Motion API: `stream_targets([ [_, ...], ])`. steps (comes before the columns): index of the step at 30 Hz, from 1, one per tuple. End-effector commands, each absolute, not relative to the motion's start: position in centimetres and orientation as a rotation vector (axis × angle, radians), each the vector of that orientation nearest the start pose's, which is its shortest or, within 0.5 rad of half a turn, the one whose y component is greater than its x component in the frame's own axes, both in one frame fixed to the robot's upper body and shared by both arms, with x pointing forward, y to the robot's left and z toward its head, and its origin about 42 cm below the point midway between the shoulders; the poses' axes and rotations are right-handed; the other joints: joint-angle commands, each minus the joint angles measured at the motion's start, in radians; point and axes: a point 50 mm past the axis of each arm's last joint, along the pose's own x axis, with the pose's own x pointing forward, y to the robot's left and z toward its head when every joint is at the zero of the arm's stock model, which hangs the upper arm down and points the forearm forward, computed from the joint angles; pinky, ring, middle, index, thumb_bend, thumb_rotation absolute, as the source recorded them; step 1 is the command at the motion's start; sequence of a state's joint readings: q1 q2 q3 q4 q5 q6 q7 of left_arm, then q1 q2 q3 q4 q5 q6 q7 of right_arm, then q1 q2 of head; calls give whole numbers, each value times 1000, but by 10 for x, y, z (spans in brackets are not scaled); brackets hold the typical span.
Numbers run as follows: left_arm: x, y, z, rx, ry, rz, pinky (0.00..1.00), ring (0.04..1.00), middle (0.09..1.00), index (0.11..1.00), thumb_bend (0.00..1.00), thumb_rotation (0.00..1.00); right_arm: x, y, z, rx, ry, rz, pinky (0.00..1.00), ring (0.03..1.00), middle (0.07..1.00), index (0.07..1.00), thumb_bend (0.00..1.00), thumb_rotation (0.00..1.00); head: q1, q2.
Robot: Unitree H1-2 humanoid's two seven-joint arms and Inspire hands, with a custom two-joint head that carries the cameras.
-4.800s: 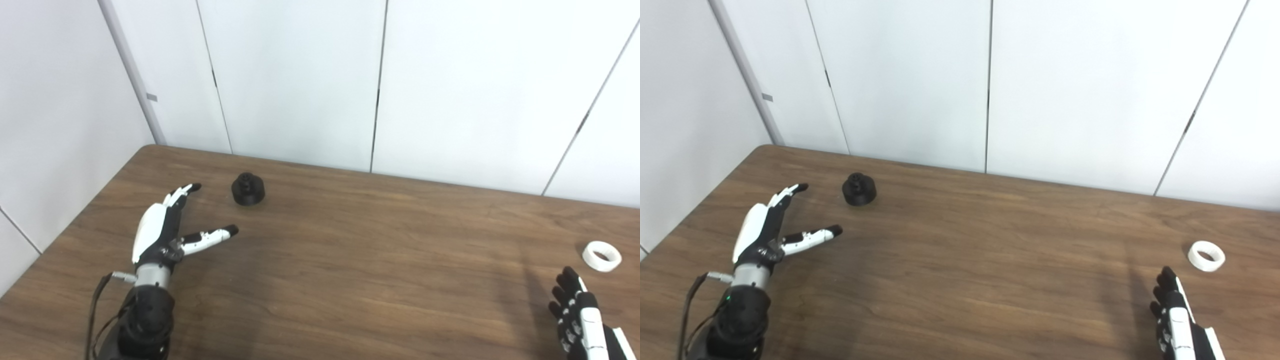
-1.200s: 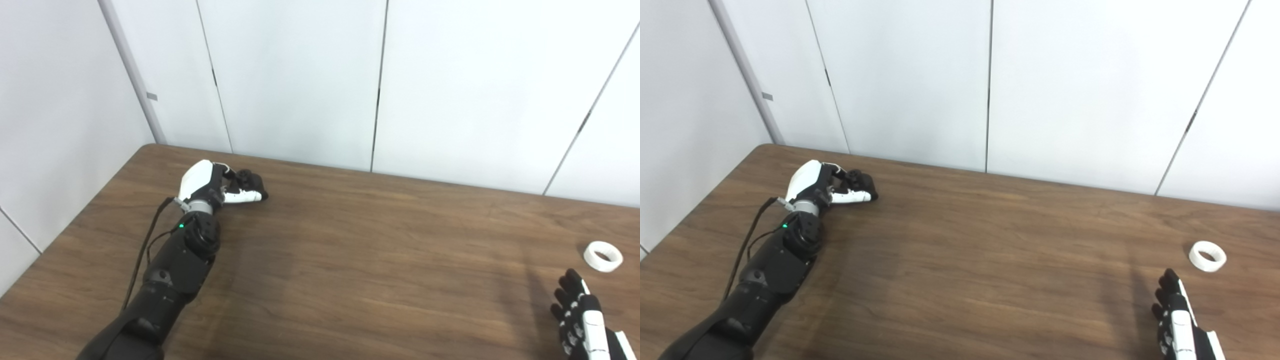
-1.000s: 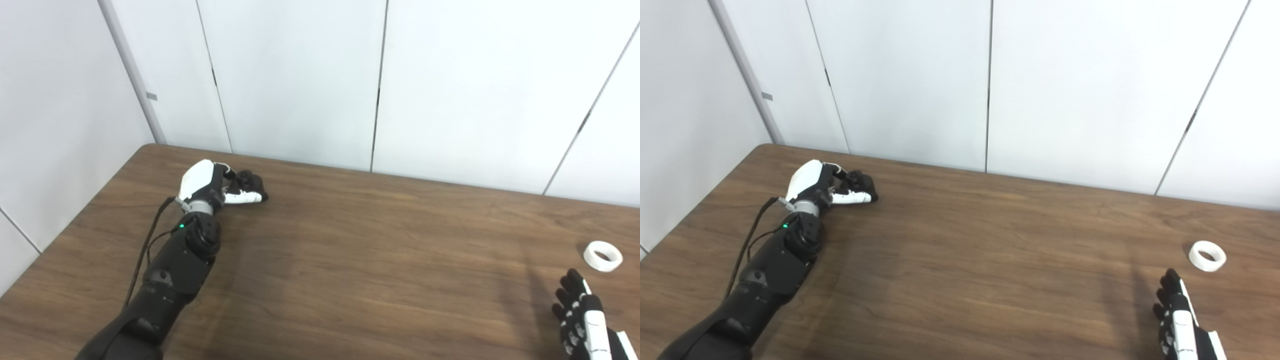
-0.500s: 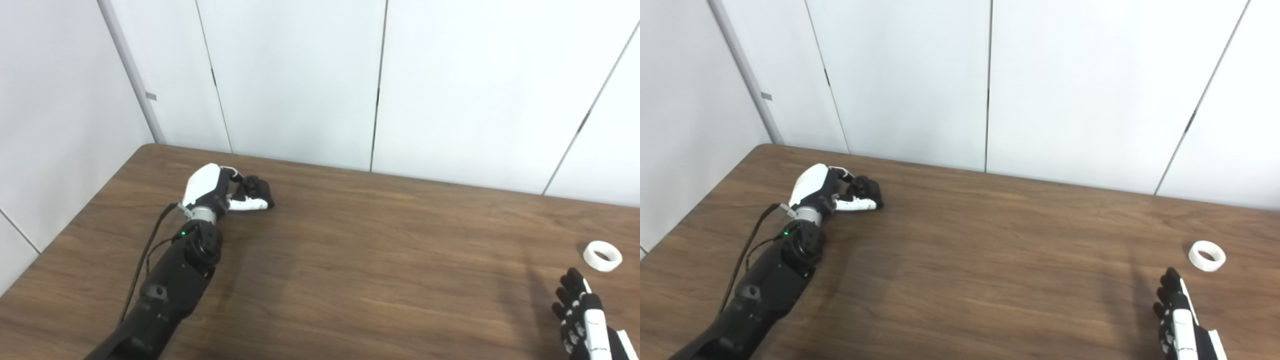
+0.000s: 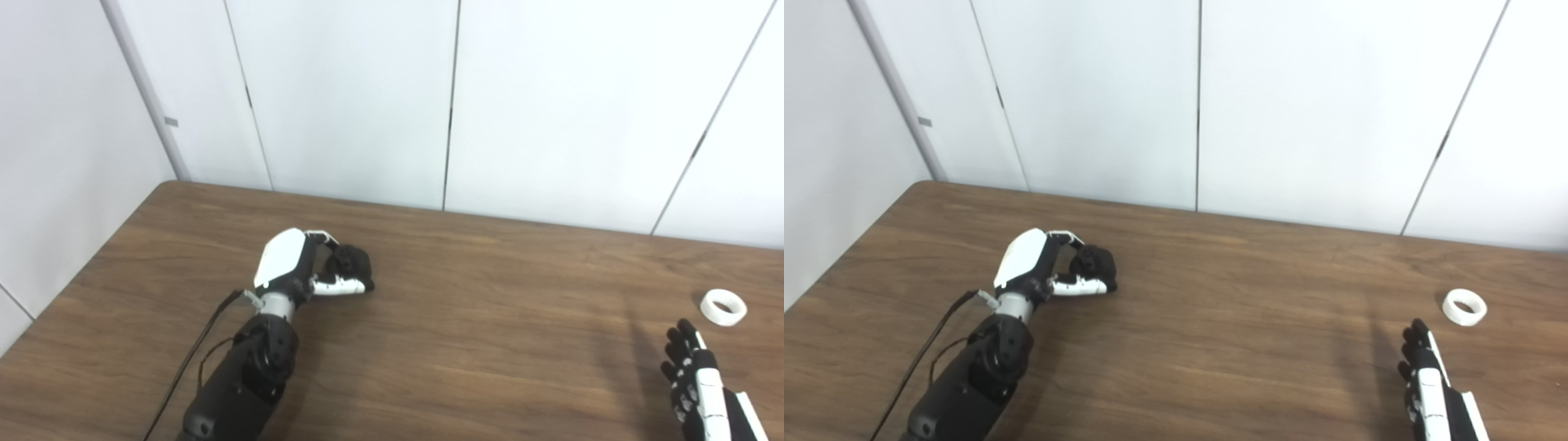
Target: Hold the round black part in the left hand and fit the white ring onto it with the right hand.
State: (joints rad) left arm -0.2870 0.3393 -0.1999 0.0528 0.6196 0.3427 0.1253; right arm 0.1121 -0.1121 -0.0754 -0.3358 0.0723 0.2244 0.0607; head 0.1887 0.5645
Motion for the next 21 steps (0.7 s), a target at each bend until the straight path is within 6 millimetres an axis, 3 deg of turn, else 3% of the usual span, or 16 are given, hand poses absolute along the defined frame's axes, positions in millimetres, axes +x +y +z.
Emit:
stream_targets([
  [1,373,266,193,1017,-128,156,1000,877,801,485,524,54,251,-259,161,-44,-92,-4,1000,1000,990,1000,424,1000,-2,2],
  [9,340,234,202,1022,-196,39,1000,907,822,485,523,54,254,-254,161,-50,-96,0,1000,1000,984,1000,460,1000,-48,21],
  [21,300,199,187,1069,-290,-118,1000,936,829,485,523,52,256,-247,168,-37,-113,-6,1000,1000,991,999,490,1000,-132,68],
])
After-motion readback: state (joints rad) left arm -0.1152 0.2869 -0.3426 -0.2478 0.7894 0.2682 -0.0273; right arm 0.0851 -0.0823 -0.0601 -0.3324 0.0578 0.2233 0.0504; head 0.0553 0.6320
